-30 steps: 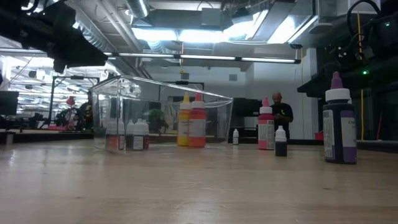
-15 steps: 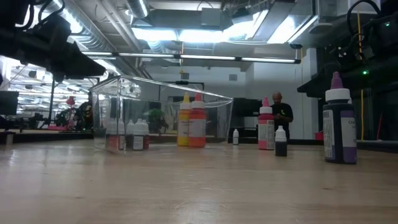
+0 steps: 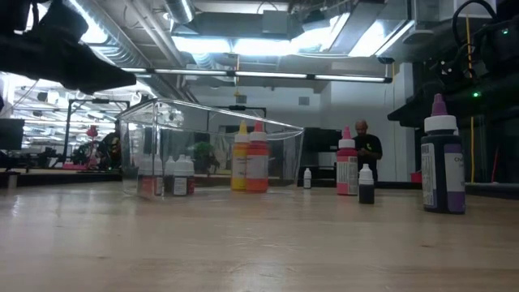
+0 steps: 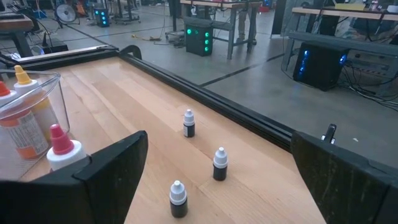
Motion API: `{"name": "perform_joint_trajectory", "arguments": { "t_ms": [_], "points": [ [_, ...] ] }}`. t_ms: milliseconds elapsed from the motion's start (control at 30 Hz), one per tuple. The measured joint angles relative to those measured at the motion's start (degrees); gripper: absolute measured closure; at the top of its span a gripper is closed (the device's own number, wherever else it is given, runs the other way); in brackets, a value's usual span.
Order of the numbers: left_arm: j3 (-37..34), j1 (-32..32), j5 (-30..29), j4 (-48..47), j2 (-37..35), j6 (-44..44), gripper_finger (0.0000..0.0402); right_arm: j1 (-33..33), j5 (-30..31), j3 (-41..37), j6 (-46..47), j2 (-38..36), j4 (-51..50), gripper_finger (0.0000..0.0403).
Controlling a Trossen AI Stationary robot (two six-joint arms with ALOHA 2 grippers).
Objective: Pick & Place food coloring
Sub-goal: Put the top small black food coloring bottle into the transparent bin
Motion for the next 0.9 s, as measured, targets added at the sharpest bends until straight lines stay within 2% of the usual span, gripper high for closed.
{"name": "perform_joint_trajectory", "arguments": {
  "t_ms": [200, 300, 567, 900],
  "points": [
    [-0.07, 0.0, 10.59, -0.09, -0.02, 0.02, 0.0336, -0.01, 0.0, -0.02, -0.02, 0.01, -0.01, 0.0008],
    [-0.07, -0.02, 13.45, -0.24, -0.02, -1.06, 0.0342, -0.01, -0.01, -0.01, -0.01, 0.01, 0.0, 0.0008],
    [-0.07, -0.02, 13.16, -0.42, -0.04, -2.88, 0.0353, 0.0, 0.0, -0.01, -0.02, -0.01, 0.01, 0.0008],
    [-0.07, -0.02, 13.14, -0.44, -0.04, -3.01, 0.0343, 0.01, 0.0, -0.02, -0.02, -0.01, -0.01, 0.0008]
  ]
}}
